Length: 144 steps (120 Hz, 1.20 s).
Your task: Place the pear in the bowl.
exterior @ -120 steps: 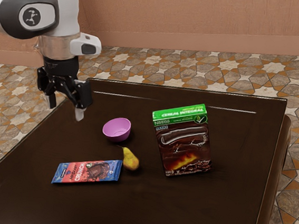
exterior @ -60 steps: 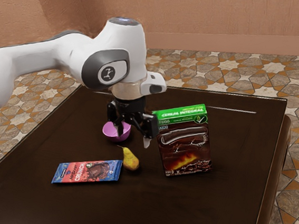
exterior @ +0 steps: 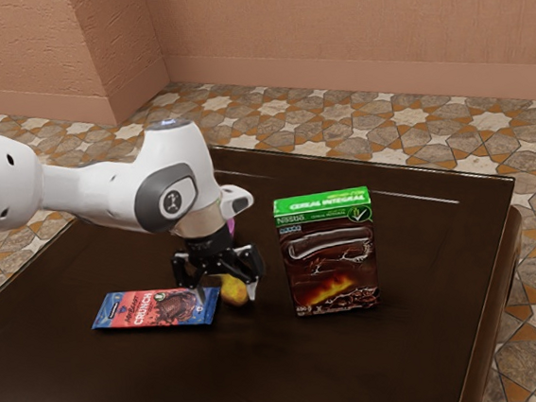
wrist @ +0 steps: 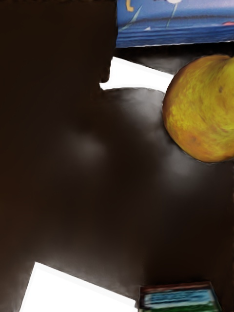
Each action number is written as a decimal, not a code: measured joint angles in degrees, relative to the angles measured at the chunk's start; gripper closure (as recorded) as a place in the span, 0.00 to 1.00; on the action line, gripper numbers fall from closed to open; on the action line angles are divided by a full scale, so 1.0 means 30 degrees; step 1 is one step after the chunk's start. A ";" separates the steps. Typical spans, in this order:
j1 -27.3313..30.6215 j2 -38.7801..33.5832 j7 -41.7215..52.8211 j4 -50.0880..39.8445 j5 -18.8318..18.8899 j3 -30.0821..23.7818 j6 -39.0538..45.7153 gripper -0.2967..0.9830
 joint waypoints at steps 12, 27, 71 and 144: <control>-0.0089 0.0888 0.0202 -0.0026 0.0649 0.0175 0.2028 0.23; -0.0112 0.1837 0.0683 -0.0006 0.1683 0.0560 0.4401 0.23; -0.0123 0.3231 0.1762 -0.0291 0.1873 0.0644 0.8705 0.23; -0.0130 0.3980 0.2474 -0.0338 0.1301 0.1089 1.0070 0.59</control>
